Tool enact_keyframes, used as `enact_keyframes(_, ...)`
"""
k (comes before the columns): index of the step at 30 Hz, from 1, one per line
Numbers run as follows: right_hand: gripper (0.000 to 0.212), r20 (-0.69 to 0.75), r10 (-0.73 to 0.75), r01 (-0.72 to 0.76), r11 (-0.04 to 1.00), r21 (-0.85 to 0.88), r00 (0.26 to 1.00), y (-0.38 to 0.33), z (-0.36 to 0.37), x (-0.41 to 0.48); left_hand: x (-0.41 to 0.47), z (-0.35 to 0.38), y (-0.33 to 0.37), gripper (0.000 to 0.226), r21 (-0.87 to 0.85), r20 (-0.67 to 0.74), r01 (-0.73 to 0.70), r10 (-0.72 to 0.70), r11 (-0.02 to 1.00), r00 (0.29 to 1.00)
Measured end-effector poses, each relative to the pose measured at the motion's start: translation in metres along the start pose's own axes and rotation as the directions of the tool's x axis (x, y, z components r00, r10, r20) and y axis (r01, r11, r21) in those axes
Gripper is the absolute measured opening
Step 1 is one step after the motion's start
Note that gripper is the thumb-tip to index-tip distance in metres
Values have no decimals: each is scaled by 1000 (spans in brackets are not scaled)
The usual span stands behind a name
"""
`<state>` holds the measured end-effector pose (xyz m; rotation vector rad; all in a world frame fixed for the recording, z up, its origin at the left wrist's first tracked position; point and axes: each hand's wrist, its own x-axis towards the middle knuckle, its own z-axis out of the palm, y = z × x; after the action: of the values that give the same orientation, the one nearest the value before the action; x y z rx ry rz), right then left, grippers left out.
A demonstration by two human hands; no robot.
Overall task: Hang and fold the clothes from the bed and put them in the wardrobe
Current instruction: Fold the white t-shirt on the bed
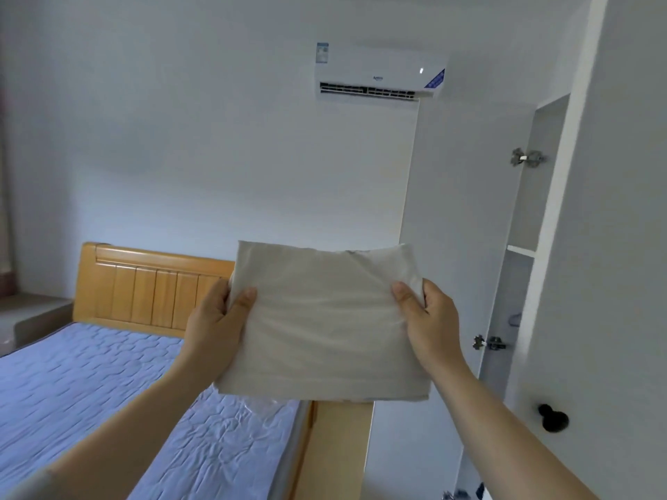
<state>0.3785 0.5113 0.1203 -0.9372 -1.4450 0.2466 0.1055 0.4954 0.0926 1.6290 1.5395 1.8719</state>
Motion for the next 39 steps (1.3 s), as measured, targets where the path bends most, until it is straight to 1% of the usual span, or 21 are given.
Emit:
enact_keyframes(4,42,-27,1,-1,1000,-1,1000,37,45,40,55,20,-35,35,-1,-7,-16,16,1000,1000)
enact_keyframes(6,43,-42,6,-7,1000,-17,999,54,65,62,87,32,-53,35,-21,12,-13,13,1000,1000)
enact_keyframes(10,40,-88,24,-31,997,-70,996,88,88,112,152,72,-76,49,-88,73,-15,22,996,997)
enact_keyframes(16,41,-183,55,-86,982,-170,982,147,84,164,204,152,-104,38,-154,155,-11,35,988,987)
enact_keyframes(19,40,-222,68,-114,973,-202,973,180,70,189,222,202,-109,37,-185,209,-10,49,983,977)
enact_keyframes(23,39,-316,13,-98,962,-253,949,219,41,224,247,272,-102,35,-226,234,-72,126,972,964)
enact_keyframes(30,32,-454,2,-158,939,-306,891,266,-37,267,275,401,-70,41,-338,327,-125,240,933,914)
enact_keyframes(34,22,-550,1,-233,907,-352,835,283,-90,269,275,481,-46,38,-446,406,-116,316,888,857)
enact_keyframes(37,24,-600,-37,-290,851,-439,800,288,-133,271,266,542,-30,37,-512,504,-47,344,858,792)
enact_keyframes(39,26,-632,-87,-325,799,-506,770,289,-160,272,258,581,-15,39,-566,538,-16,384,824,750)
